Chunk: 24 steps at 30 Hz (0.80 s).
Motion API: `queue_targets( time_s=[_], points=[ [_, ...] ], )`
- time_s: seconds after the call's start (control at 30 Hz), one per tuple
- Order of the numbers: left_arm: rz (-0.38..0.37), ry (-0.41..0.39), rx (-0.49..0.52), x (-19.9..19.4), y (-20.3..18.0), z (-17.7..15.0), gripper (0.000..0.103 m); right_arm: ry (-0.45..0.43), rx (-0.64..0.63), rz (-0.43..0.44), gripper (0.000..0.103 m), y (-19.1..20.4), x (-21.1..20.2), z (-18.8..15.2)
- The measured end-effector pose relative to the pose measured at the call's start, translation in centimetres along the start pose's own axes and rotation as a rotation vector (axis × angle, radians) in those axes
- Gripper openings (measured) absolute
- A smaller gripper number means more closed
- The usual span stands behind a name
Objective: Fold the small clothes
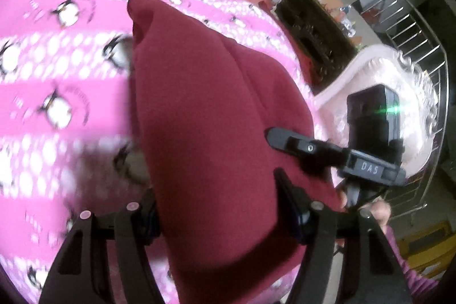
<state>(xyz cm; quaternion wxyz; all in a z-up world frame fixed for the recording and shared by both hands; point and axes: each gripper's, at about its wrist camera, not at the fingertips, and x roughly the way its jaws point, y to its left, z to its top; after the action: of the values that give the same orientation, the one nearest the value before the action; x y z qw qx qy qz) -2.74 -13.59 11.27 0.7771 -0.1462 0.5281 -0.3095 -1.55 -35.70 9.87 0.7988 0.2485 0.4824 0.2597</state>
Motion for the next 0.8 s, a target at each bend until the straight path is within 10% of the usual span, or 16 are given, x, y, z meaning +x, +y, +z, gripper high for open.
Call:
queue_targets(
  time_s=[0.23, 0.43, 0.57, 0.8],
  points=[
    [0.112, 0.068, -0.004, 2.4, 1.7, -3.8, 0.070, 0.034, -0.045, -0.208, 0.054, 0.9, 2.1, -4.5],
    [0.263, -0.038, 0.083, 0.0, 1.0, -5.1, 0.082, -0.100, -0.232, -0.400, 0.055, 5.7, -2.2, -6.7],
    [0.345, -0.112, 0.093, -1.5, 1.4, -5.4, 0.084, -0.183, -0.332, -0.389, 0.055, 9.0, -3.8, -8.6],
    [0.420, -0.184, 0.112, -2.6, 1.5, -6.3, 0.086, -0.050, -0.445, -0.453, 0.049, 9.7, 1.3, -11.1]
  ],
)
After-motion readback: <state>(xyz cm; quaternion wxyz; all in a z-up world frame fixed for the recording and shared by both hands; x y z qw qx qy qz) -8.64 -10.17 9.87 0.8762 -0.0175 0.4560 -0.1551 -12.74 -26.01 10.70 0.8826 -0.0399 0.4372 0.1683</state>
